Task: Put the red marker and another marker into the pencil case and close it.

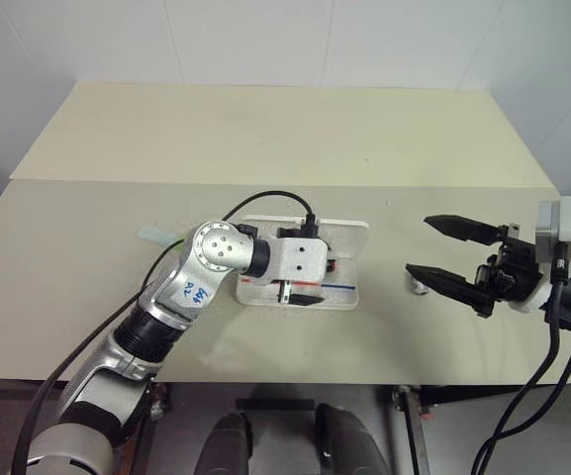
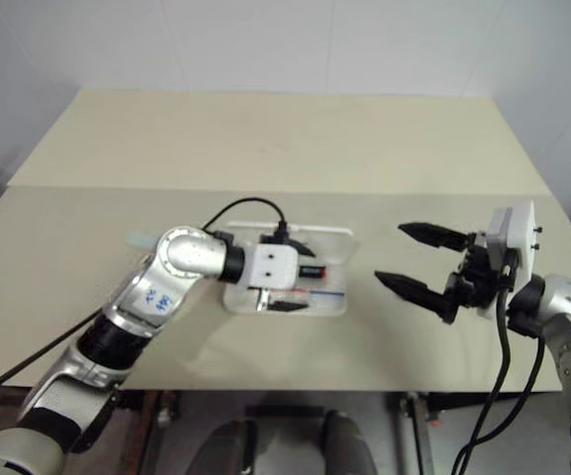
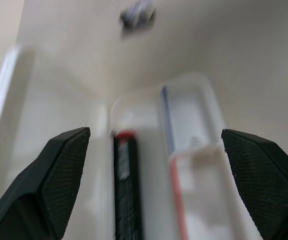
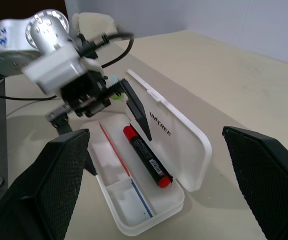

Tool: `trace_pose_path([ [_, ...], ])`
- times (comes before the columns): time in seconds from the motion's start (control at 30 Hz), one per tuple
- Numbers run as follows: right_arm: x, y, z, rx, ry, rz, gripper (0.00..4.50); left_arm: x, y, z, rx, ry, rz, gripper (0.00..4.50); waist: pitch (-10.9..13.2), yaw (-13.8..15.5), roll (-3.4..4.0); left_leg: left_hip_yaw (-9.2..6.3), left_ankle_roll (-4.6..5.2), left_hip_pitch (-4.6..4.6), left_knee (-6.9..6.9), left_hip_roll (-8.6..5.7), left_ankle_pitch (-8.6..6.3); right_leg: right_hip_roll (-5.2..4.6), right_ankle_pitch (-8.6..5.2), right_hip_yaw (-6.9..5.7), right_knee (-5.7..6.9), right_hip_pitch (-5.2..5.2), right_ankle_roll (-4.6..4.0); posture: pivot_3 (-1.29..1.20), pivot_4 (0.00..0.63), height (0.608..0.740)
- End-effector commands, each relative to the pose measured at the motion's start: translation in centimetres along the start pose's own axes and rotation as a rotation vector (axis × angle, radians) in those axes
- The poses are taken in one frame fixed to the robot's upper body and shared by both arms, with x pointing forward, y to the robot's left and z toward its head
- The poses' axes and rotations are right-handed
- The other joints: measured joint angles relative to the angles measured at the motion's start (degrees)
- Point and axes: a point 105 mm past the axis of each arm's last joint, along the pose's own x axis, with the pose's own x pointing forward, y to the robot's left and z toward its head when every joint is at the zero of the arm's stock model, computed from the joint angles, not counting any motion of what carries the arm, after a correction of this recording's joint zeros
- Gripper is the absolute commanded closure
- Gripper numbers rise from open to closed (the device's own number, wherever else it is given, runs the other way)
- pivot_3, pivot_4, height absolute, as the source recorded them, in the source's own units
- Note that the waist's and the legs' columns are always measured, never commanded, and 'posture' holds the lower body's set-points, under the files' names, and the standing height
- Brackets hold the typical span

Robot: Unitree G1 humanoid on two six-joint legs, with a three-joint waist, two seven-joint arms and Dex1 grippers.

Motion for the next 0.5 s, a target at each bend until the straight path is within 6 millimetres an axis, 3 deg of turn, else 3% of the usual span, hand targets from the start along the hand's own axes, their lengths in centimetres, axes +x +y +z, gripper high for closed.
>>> trace_pose_path([
  [0.03,-0.1,0.0,0.8,-0.032,-0.023,0.004,0.00,-2.6,1.3,2.5,-0.034,-0.111,0.071,0.02,0.00,-0.07,0.00,-0.01,0.00,0.00,0.03,0.00,0.00,0.00,0.00,0.00,0.02,0.00,0.00,0.00,0.150,0.740],
  [0.17,-0.3,0.3,0.6,-0.022,-0.011,0.013,0.00,-6.0,0.6,4.5,-0.052,-0.243,0.075,0.02,-0.01,-0.23,0.02,-0.02,0.01,0.01,0.23,0.03,-0.01,0.01,-0.02,0.00,0.16,0.01,-0.03,0.00,0.150,0.740],
  [0.23,-0.4,0.6,0.7,-0.015,-0.008,0.030,0.00,-8.2,1.2,4.2,-0.093,-0.254,0.145,0.02,0.00,-0.22,0.03,-0.01,0.01,0.01,0.28,0.03,-0.01,0.01,-0.03,0.00,0.17,0.03,-0.05,0.00,0.150,0.740],
  [0.3,0.0,1.0,1.1,-0.011,-0.025,0.058,0.00,-10.1,1.9,2.5,-0.164,-0.189,0.227,0.02,0.00,-0.28,0.03,-0.01,0.01,0.01,0.36,0.04,-0.01,0.01,-0.18,-0.01,0.19,0.03,-0.32,0.00,0.150,0.740],
  [0.5,1.8,2.1,2.3,-0.014,-0.079,0.137,0.00,-17.3,3.7,-6.0,-0.369,0.178,0.634,0.02,0.01,-1.23,0.01,0.01,0.07,0.12,0.44,0.05,0.04,0.01,-0.51,0.01,0.24,0.11,-0.93,0.00,0.150,0.740],
])
